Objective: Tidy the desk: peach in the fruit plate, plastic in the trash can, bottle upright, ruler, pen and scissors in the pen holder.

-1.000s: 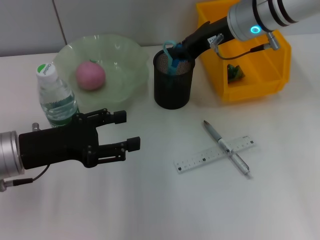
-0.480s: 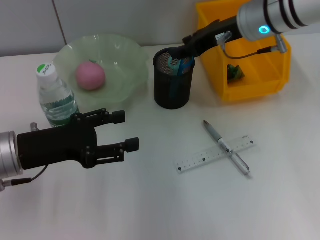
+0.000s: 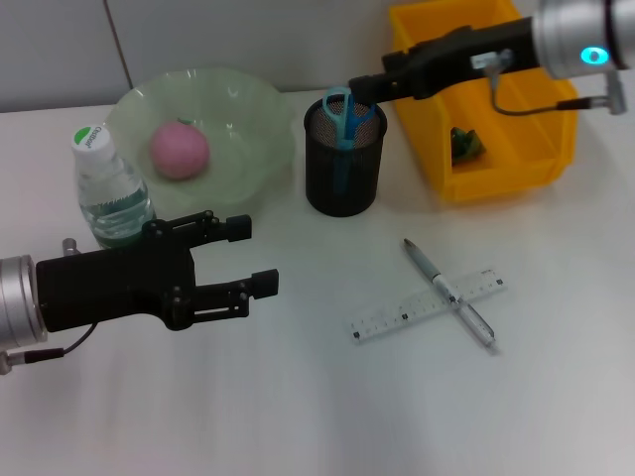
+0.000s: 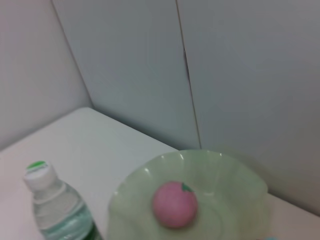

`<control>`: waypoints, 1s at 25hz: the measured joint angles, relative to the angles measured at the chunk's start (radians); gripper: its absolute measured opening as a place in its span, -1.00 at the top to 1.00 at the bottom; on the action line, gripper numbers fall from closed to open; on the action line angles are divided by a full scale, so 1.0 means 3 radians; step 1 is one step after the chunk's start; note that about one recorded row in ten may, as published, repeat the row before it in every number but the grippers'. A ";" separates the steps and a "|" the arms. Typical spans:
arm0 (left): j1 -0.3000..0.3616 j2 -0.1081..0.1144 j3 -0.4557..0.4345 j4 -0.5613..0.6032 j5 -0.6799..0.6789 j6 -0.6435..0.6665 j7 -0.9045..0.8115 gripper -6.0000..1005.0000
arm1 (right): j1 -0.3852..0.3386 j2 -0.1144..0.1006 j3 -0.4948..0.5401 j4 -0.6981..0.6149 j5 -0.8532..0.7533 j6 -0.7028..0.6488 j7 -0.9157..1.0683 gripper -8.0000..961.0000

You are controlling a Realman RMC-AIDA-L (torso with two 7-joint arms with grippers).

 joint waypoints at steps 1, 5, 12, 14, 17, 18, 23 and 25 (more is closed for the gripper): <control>0.0000 0.0000 0.0000 0.0000 0.0000 0.0000 0.0000 -0.59 | -0.0054 -0.0010 0.0005 -0.0052 0.0056 -0.0053 0.0033 -0.39; -0.0025 0.0000 0.0000 0.0004 0.0000 0.0007 0.0000 -0.59 | -0.0244 -0.0038 0.0181 -0.0223 0.0308 -0.0380 0.0126 -0.39; -0.0073 0.0000 0.0000 0.0011 -0.0001 0.0008 0.0000 -0.59 | -0.0302 -0.0114 0.0702 -0.0132 0.0379 -0.1083 0.0146 -0.39; -0.0083 0.0000 0.0000 0.0014 -0.0001 0.0008 0.0000 -0.59 | -0.0311 -0.0188 0.0713 0.0000 0.0361 -0.1230 0.0179 -0.39; -0.0092 0.0000 0.0000 0.0015 -0.0001 0.0008 0.0000 -0.59 | -0.0318 -0.0303 0.0711 0.0223 0.0304 -0.1388 0.0283 -0.39; -0.0093 0.0000 0.0000 0.0015 -0.0001 0.0008 0.0000 -0.59 | -0.0325 -0.0390 0.0723 0.0389 0.0203 -0.1464 0.0413 -0.39; -0.0094 -0.0007 0.0000 0.0015 -0.0001 0.0008 0.0000 -0.59 | -0.0333 -0.0597 0.0899 0.0890 -0.0101 -0.1552 0.0645 -0.39; -0.0094 -0.0008 0.0000 0.0015 -0.0001 0.0009 0.0000 -0.59 | -0.0335 -0.0630 0.0961 0.0993 -0.0155 -0.1558 0.0653 -0.39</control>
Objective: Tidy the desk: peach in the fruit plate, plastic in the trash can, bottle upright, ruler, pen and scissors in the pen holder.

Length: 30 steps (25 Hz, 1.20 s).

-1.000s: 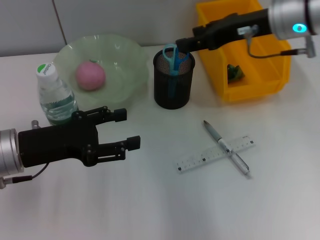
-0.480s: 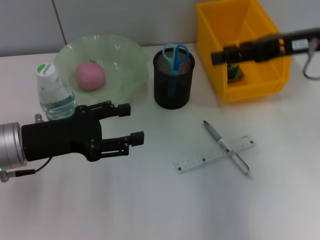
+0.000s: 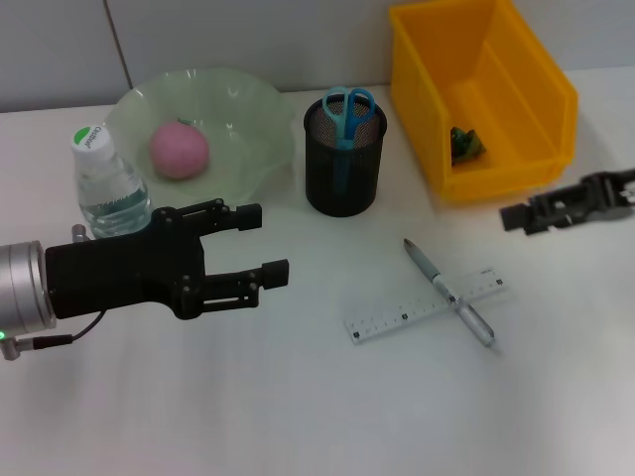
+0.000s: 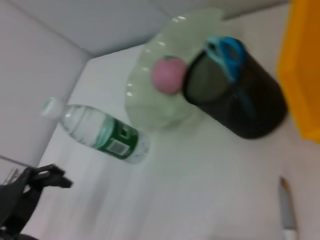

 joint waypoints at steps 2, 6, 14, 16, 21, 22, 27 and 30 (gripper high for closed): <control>0.0000 -0.0001 0.0000 0.0000 0.0000 0.0009 0.0000 -0.59 | -0.0002 -0.0059 0.0101 0.0156 -0.0106 0.0007 0.0001 -0.39; 0.0001 -0.0002 0.0000 0.0000 0.0000 0.0034 0.0000 -0.59 | 0.0002 -0.0144 0.0192 0.0403 -0.0306 0.0095 0.0013 -0.39; 0.0004 -0.0002 0.0012 0.0000 0.0000 0.0067 0.0022 -0.59 | 0.0111 -0.0207 0.0167 0.0762 -0.0534 0.0377 0.0126 -0.39; 0.0006 -0.0002 0.0001 -0.0006 0.0000 0.0080 0.0077 -0.59 | 0.0147 -0.0207 0.0158 0.0845 -0.0547 0.0458 0.0126 -0.39; 0.0009 -0.0002 0.0000 -0.0008 0.0000 0.0081 0.0087 -0.59 | 0.0230 -0.0180 0.0158 0.0969 -0.0645 0.0624 0.0115 -0.39; 0.0008 -0.0002 0.0000 -0.0008 0.0000 0.0081 0.0088 -0.59 | 0.0247 -0.0177 0.0158 0.0968 -0.0669 0.0629 0.0112 -0.39; -0.0003 -0.0003 0.0000 -0.0008 -0.0002 0.0073 0.0092 -0.59 | 0.0333 -0.0163 0.0065 0.0791 -0.0705 0.0509 -0.0173 -0.39; -0.0005 -0.0011 0.0001 -0.0017 -0.0055 0.0058 0.0092 -0.59 | 0.0379 -0.0140 -0.0223 0.0518 -0.0712 0.0487 -0.0406 -0.39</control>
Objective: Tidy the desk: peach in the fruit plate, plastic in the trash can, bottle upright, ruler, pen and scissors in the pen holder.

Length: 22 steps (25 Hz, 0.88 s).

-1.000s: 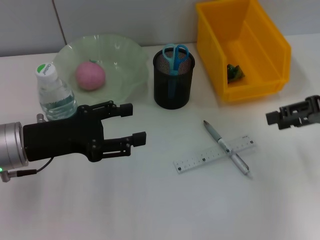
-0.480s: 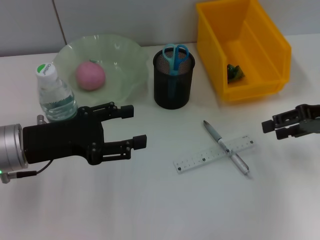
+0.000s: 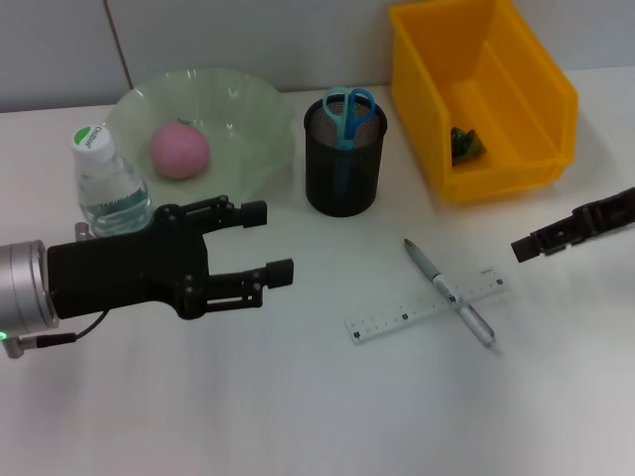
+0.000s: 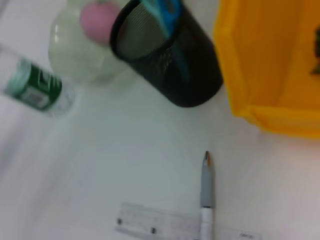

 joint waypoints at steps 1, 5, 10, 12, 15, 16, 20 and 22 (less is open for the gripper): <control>0.0000 -0.0003 0.0006 -0.0007 -0.0032 -0.0001 0.0000 -0.59 | 0.0024 0.0005 -0.0111 -0.0092 -0.0005 0.0001 -0.0077 -0.39; 0.0003 -0.0009 0.0023 -0.0025 -0.0070 -0.0044 -0.0040 -0.59 | 0.0239 0.0005 -0.0430 -0.0323 -0.0152 -0.0066 -0.0398 -0.39; 0.0057 -0.0009 0.0043 -0.0030 -0.0055 -0.0083 -0.0128 -0.59 | 0.0592 0.0087 -0.0765 -0.0607 -0.0455 -0.0420 -0.0739 -0.39; 0.0103 -0.0006 0.0050 -0.0030 -0.0053 -0.0084 -0.0130 -0.59 | 0.0680 0.0149 -0.0890 -0.0718 -0.0574 -0.0481 -0.0853 -0.39; 0.0136 -0.0002 0.0068 -0.0018 -0.0052 -0.0075 -0.0131 -0.59 | 0.0774 0.0257 -0.1073 -0.0846 -0.0740 -0.0558 -0.1081 -0.38; 0.0152 0.0001 0.0085 -0.0004 -0.0055 -0.0065 -0.0165 -0.59 | 0.0801 0.0295 -0.1136 -0.0860 -0.0793 -0.0567 -0.1157 -0.38; 0.0148 0.0008 0.0079 0.0009 -0.0066 -0.0062 -0.0223 -0.59 | 0.0908 0.0469 -0.1259 -0.0877 -0.1103 -0.0528 -0.1491 -0.38; 0.0145 0.0008 0.0069 0.0009 -0.0066 -0.0087 -0.0223 -0.59 | 0.0939 0.0575 -0.1282 -0.0890 -0.1278 -0.0502 -0.1674 -0.38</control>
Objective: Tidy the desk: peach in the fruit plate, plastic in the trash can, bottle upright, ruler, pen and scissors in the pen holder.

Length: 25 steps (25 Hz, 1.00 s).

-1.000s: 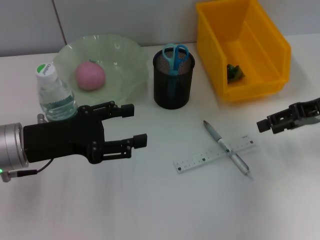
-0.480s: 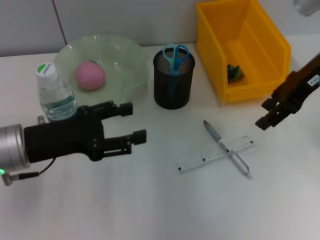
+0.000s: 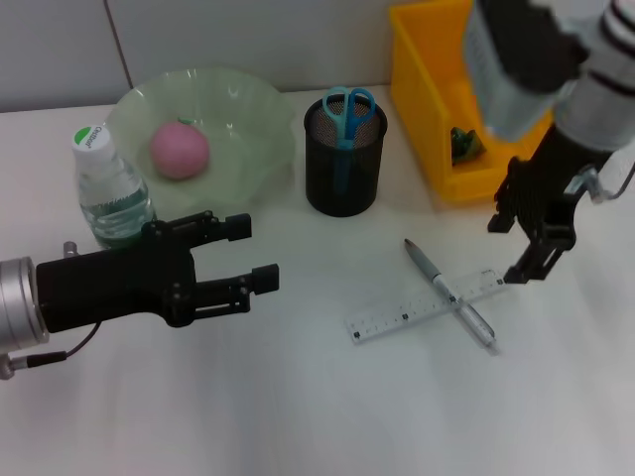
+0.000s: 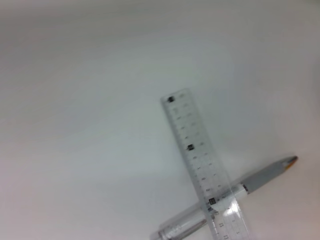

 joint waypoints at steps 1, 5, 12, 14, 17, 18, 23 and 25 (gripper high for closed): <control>-0.0003 -0.0002 -0.0006 -0.0001 -0.0001 -0.0021 0.0000 -0.59 | 0.0004 0.0048 -0.0014 -0.0012 -0.0090 0.0017 -0.0089 -0.38; -0.0026 -0.0012 -0.0018 -0.0030 -0.0005 -0.0074 -0.0002 -0.59 | -0.0052 0.0197 -0.0072 -0.0161 -0.0360 0.0110 -0.0403 -0.38; 0.0020 -0.0016 0.0045 -0.0081 0.0011 -0.0159 0.0122 -0.59 | -0.0140 0.0245 -0.0293 -0.0183 -0.0390 0.0265 -0.0649 -0.38; 0.0046 -0.0015 0.0046 -0.0081 0.0012 -0.0179 0.0157 -0.59 | -0.0144 0.0247 -0.0323 -0.0125 -0.0390 0.0336 -0.0697 -0.38; 0.0084 -0.0011 0.0047 -0.0081 0.0013 -0.0216 0.0173 -0.59 | -0.0149 0.0252 -0.0394 -0.0013 -0.0385 0.0476 -0.0753 -0.38; 0.0092 -0.0010 0.0048 -0.0081 0.0013 -0.0232 0.0180 -0.59 | -0.0149 0.0255 -0.0426 0.0034 -0.0385 0.0518 -0.0771 -0.38; 0.0118 -0.0011 0.0052 -0.0114 0.0011 -0.0266 0.0260 -0.59 | -0.0149 0.0266 -0.0563 0.0158 -0.0347 0.0681 -0.0815 -0.38; 0.0114 -0.0010 0.0051 -0.0148 0.0005 -0.0273 0.0270 -0.59 | -0.0149 0.0268 -0.0592 0.0200 -0.0322 0.0740 -0.0844 -0.38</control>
